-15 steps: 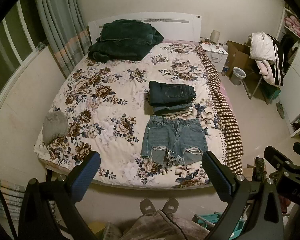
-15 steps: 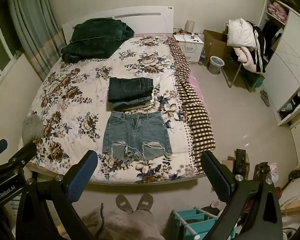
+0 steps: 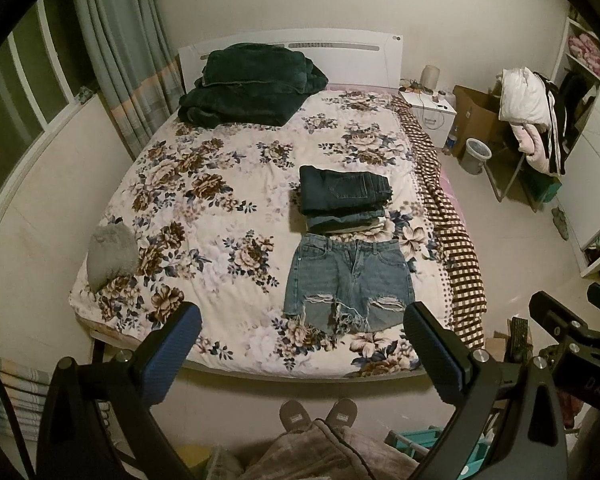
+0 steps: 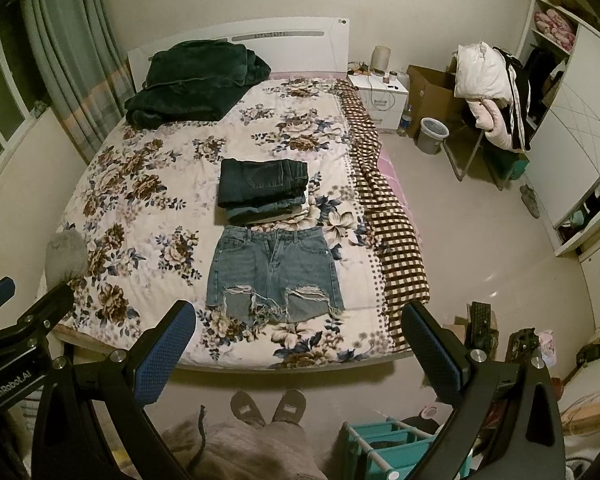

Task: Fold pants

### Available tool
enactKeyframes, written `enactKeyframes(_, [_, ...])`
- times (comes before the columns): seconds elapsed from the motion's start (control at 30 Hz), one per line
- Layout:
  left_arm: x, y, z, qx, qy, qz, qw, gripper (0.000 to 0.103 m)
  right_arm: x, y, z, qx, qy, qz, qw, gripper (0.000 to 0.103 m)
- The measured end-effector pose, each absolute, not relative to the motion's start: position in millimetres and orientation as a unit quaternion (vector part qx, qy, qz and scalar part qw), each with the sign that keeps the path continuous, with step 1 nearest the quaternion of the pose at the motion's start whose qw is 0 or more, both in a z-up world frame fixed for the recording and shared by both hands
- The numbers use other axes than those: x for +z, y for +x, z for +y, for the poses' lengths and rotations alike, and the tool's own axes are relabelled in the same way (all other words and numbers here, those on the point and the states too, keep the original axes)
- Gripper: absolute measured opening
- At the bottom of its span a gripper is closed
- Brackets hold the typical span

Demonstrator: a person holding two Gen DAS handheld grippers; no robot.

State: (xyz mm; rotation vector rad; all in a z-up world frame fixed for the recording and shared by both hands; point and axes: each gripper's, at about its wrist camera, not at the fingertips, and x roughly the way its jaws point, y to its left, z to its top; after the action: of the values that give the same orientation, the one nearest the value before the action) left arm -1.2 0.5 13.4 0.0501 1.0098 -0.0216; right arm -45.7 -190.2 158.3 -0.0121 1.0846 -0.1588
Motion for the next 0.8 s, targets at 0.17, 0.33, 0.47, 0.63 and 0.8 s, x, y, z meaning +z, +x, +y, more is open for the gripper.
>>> enactKeyframes(0.17, [12.0, -1.1, 0.5, -0.009, 0.027, 0.481, 0.876, 0.103, 160.9, -45.4, -190.3, -0.075, -0.006, 0.514, 0.855, 0.103])
enactKeyframes(0.33, [13.4, -1.0, -1.3, -0.008, 0.029, 0.48, 0.877, 0.103, 163.0, -45.6, -189.6, -0.074, -0.007, 0.513, 0.855, 0.103])
enactKeyframes(0.47, [14.5, -0.3, -7.2, -0.001, 0.041, 0.473, 0.88, 0.103, 163.4, -45.9, -189.6, -0.075, -0.006, 0.513, 0.855, 0.103])
enactKeyframes(0.63, [16.8, -1.5, -9.2, 0.006, 0.054, 0.465, 0.883, 0.103, 166.9, -43.8, -188.3, -0.076, -0.005, 0.515, 0.854, 0.103])
enactKeyframes(0.8, [21.9, -1.2, -12.6, 0.013, 0.068, 0.459, 0.886, 0.103, 175.3, -38.8, -186.7, -0.077, -0.004, 0.52, 0.851, 0.103])
